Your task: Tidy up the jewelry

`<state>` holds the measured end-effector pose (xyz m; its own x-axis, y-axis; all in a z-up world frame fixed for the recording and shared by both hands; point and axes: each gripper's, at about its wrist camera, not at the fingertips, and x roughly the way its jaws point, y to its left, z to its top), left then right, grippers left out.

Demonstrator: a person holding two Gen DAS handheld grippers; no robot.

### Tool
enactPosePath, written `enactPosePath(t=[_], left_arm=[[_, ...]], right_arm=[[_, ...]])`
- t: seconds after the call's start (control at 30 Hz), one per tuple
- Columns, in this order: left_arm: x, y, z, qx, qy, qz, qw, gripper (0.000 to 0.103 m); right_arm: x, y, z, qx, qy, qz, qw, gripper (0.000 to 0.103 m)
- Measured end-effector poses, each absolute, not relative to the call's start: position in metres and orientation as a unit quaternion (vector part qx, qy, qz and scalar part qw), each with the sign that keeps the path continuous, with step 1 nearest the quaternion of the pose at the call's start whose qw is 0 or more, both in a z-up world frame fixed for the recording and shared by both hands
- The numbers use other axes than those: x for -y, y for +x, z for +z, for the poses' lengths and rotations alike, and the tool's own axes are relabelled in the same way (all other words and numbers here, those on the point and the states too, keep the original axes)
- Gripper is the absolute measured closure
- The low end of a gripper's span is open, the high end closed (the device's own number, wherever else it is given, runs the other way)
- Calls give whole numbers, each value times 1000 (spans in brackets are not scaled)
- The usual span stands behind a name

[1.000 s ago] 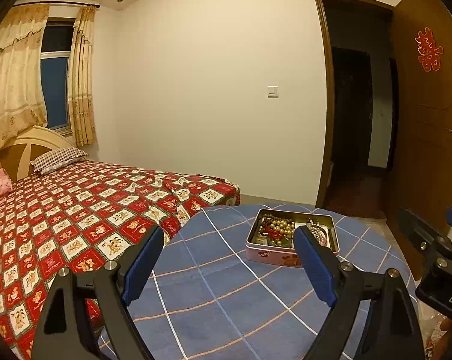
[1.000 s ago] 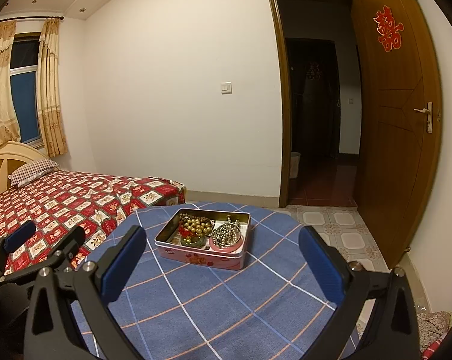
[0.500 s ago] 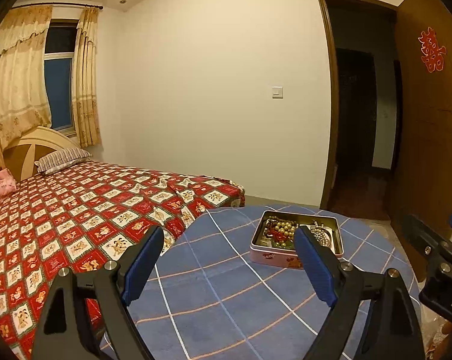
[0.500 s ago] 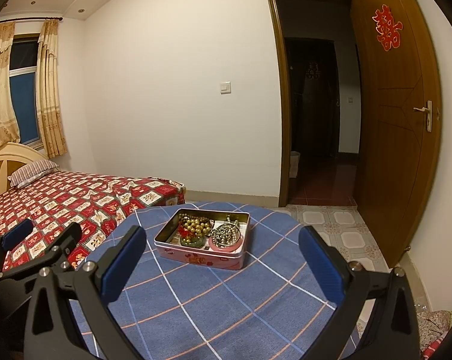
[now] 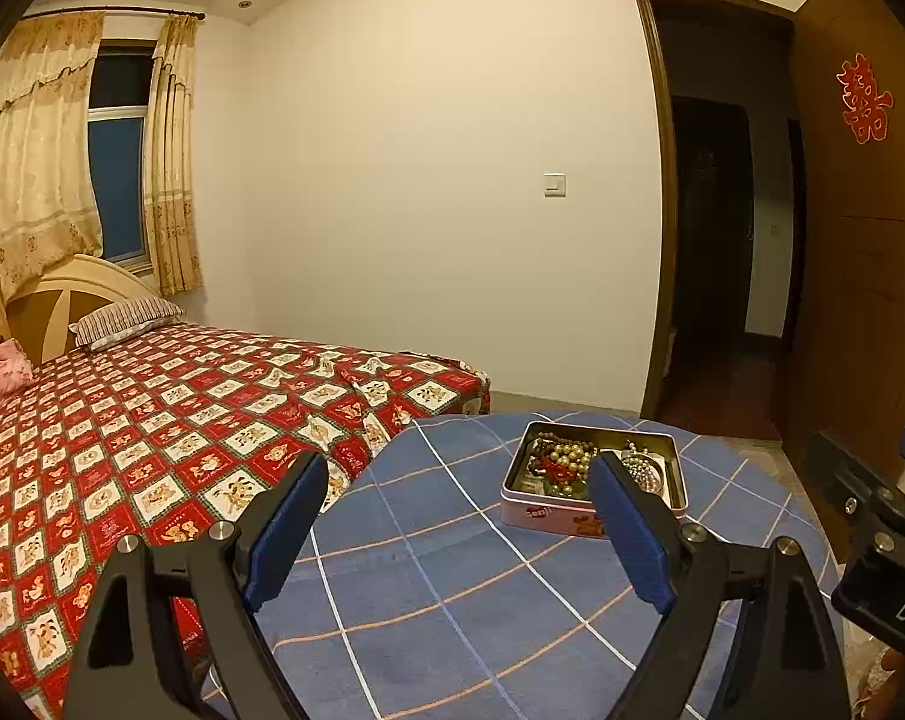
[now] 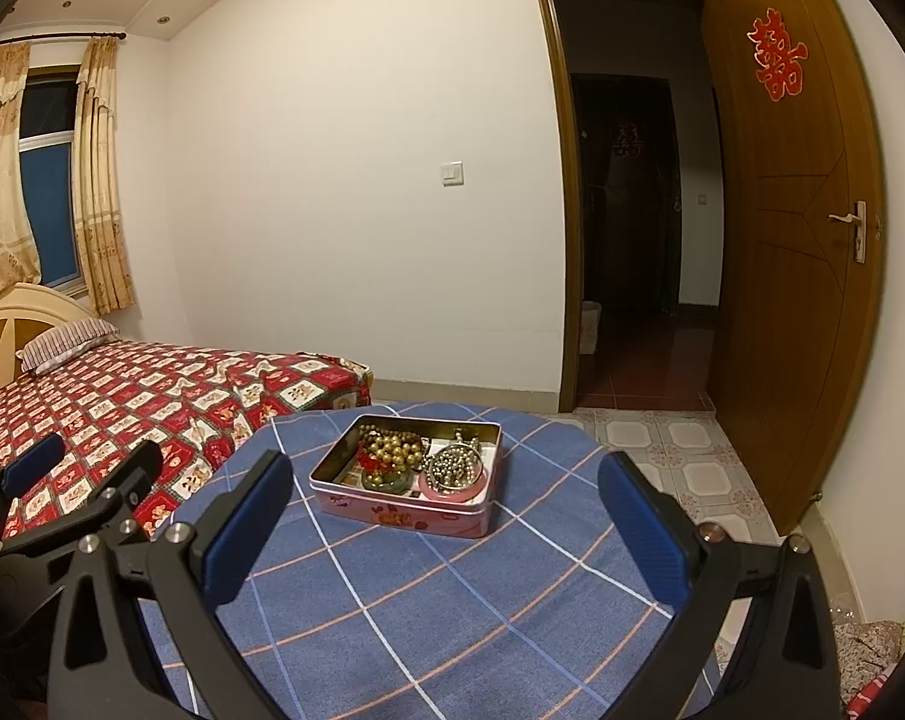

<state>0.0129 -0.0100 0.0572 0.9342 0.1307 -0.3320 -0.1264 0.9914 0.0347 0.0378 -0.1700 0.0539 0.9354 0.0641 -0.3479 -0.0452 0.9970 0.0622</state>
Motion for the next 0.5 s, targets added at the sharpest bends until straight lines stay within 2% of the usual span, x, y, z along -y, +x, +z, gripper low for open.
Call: enactPosePath(t=[0.5], left_arm=[[10,12,57,-165,-1,53,985,15]], right_arm=[[170,38,52,-182,27,26,983,0]])
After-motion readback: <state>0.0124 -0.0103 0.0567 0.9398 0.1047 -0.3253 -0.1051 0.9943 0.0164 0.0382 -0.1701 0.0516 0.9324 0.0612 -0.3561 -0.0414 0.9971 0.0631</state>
